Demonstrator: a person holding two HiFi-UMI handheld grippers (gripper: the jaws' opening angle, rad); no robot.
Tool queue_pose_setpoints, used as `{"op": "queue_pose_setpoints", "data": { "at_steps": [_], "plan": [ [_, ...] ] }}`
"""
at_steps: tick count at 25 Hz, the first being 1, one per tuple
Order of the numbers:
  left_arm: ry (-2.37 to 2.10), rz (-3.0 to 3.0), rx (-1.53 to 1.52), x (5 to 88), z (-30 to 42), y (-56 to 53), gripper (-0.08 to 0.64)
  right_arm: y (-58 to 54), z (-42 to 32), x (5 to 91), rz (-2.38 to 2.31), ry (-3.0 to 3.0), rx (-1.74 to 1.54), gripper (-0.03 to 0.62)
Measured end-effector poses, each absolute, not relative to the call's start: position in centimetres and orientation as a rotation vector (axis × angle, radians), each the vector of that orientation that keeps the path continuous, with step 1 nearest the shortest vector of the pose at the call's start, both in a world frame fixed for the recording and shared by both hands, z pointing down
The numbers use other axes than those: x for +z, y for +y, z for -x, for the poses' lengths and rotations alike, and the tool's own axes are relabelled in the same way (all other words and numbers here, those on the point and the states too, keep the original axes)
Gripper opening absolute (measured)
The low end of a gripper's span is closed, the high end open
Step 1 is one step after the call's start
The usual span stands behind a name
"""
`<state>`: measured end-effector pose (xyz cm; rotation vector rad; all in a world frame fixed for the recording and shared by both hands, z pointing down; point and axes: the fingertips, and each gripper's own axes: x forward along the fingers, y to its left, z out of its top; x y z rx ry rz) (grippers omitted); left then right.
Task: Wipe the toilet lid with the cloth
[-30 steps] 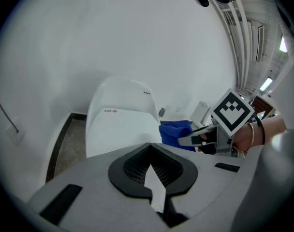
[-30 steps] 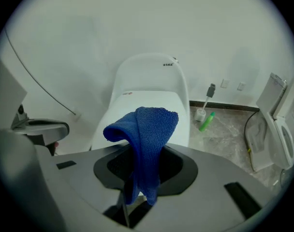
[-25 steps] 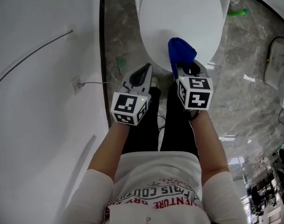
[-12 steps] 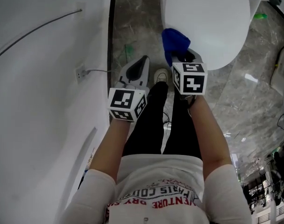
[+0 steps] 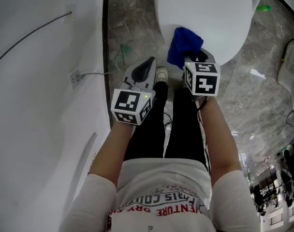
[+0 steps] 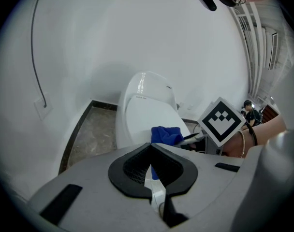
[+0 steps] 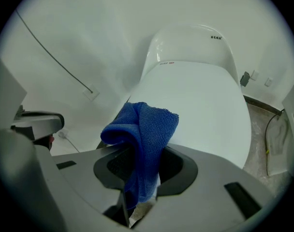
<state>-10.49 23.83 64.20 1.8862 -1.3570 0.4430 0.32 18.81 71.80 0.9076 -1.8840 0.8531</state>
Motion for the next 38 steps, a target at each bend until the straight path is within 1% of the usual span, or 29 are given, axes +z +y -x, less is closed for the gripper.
{"op": "queue_pose_setpoints", "data": {
  "at_steps": [11,27,34,38],
  "plan": [
    [-1.343,-1.932,0.458,62.3,4.6,21.7,0.006,18.6,-8.9,71.7,-0.954,-1.829,0.879,0.098],
    [-1.371,-1.875,0.454,63.5,-6.8,21.0,0.006,18.1,-21.2,73.2,-0.965,-1.764,0.918,0.098],
    [-1.353,-1.861,0.456,64.9,-10.0,22.0,0.006,18.3,-24.5,74.0,-0.979,-1.738,0.918,0.098],
    [-1.338,-1.873,0.478,64.9,-9.9,22.4,0.006,18.4,-26.7,73.6,-1.045,-1.697,0.942,0.098]
  ]
}}
